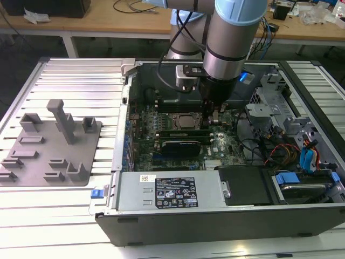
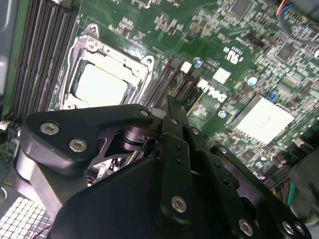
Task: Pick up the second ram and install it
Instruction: 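Press down the second ram until it locks into place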
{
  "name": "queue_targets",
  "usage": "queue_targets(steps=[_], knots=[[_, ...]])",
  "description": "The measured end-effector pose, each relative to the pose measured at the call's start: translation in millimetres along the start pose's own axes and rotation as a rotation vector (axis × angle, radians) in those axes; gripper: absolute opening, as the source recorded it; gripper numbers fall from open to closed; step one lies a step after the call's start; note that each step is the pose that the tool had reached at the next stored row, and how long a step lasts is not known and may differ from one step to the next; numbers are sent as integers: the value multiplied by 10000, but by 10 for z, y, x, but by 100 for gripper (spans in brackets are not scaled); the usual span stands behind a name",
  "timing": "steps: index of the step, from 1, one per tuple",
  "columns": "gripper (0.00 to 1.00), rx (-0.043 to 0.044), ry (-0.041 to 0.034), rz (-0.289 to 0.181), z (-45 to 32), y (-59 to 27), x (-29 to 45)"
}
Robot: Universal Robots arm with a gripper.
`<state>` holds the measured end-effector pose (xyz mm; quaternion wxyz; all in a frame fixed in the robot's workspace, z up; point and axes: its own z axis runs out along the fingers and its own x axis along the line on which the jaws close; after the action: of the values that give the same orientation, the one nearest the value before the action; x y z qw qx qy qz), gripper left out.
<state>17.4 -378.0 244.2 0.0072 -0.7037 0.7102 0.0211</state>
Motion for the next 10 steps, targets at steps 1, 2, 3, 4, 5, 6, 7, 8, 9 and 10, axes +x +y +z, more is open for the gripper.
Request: queue_targets(steps=[1,2,3,4,5,6,7,8,9,10], knots=[[8,0,0,-1,0,-11,0],[8,1,0,0,0,-12,0],[8,1,0,1,0,-13,0],[8,1,0,1,0,-15,0],[8,1,-3,4,5,-16,1],[8,2,-1,39,20,-32,1],[8,3,-2,69,28,-42,1],[8,4,-2,103,37,-47,1],[8,5,-3,123,45,-48,1],[8,6,-3,149,59,-49,1]])
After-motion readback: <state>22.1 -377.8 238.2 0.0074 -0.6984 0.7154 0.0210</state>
